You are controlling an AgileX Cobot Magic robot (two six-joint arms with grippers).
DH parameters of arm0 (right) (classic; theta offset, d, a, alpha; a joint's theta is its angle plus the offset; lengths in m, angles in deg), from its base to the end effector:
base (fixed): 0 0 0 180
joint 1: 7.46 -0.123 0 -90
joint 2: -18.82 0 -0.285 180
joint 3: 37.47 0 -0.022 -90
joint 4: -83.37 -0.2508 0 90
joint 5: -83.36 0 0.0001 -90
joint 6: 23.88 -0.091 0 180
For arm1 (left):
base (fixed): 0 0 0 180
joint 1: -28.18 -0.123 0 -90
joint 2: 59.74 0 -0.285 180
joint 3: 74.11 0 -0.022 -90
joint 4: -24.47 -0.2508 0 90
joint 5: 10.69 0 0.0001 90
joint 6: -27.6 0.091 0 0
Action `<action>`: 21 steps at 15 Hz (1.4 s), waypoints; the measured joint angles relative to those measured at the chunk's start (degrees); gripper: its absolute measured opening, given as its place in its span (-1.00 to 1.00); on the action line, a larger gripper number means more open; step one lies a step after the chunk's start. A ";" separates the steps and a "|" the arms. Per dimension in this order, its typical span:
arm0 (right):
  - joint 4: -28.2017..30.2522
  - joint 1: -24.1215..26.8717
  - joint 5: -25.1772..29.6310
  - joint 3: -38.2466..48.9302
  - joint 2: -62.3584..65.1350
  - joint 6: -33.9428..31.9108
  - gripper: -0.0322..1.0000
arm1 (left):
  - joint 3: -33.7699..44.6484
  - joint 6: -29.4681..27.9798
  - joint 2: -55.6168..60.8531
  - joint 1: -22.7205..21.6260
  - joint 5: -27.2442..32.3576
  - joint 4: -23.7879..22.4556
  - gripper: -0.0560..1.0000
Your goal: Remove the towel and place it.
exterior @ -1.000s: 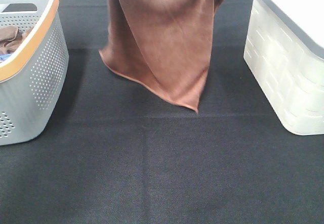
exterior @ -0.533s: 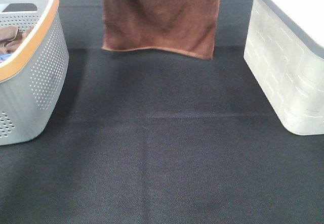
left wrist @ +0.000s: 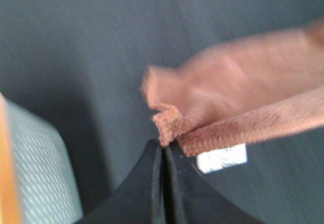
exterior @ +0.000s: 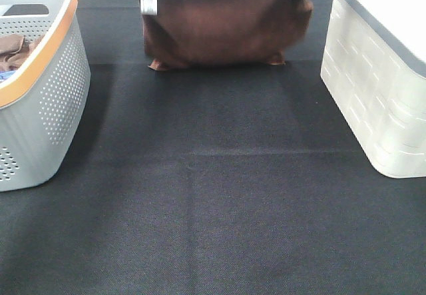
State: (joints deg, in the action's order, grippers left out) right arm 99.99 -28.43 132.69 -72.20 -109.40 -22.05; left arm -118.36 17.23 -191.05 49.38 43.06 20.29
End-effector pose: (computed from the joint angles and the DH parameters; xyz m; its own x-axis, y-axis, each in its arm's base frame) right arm 0.4582 0.1544 0.2839 -0.6639 -0.4867 -0.5677 -0.3806 0.8734 -0.3038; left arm 0.4633 -0.1740 0.3015 -0.7598 0.1476 -0.6331 0.2241 0.9737 -0.0419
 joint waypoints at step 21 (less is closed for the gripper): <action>-17.25 0.11 20.40 23.15 0.00 2.98 -0.94 | 28.02 2.98 -0.29 11.29 15.70 2.06 -0.89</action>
State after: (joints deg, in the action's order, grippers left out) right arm 82.74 -28.32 153.09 -49.06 -109.40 -19.07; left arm -90.34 20.21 -191.34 60.66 58.76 22.35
